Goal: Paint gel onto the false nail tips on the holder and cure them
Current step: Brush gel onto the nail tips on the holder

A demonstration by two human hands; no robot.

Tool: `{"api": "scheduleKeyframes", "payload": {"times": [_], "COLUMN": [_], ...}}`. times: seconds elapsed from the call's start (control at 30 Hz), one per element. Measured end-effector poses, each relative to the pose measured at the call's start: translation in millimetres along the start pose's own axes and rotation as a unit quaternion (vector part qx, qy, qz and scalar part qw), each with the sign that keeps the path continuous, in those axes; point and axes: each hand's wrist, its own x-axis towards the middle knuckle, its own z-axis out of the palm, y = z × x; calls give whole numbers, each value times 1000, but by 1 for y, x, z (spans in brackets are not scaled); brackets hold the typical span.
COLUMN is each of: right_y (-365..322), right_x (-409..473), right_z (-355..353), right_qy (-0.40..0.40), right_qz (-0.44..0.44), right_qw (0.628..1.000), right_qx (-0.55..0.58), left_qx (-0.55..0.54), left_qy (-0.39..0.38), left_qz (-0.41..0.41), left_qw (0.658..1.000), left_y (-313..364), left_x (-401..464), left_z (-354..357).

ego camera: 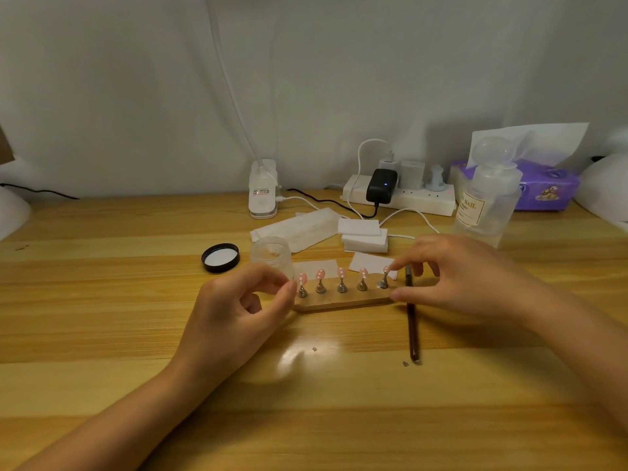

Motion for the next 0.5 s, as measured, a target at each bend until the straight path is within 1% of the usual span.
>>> {"api": "scheduleKeyframes", "payload": {"times": [0.1, 0.23, 0.33, 0.5], "right_y": [-2, -4, -4, -3], "right_x": [4, 12, 16, 17], "right_z": [2, 3, 2, 4], "right_qy": [-21, -56, -68, -85], "right_qz": [7, 12, 16, 4], "right_qw": [1000, 997, 995, 993], "right_qx": [19, 50, 77, 84], "left_qx": [-6, 7, 54, 141], "left_qy": [-5, -14, -23, -87], "left_qz": [35, 48, 76, 166], "left_qw": [999, 999, 995, 972], "left_y": [0, 2, 4, 12], "left_x": [1, 2, 3, 0], "left_z": [-1, 1, 1, 7]}}
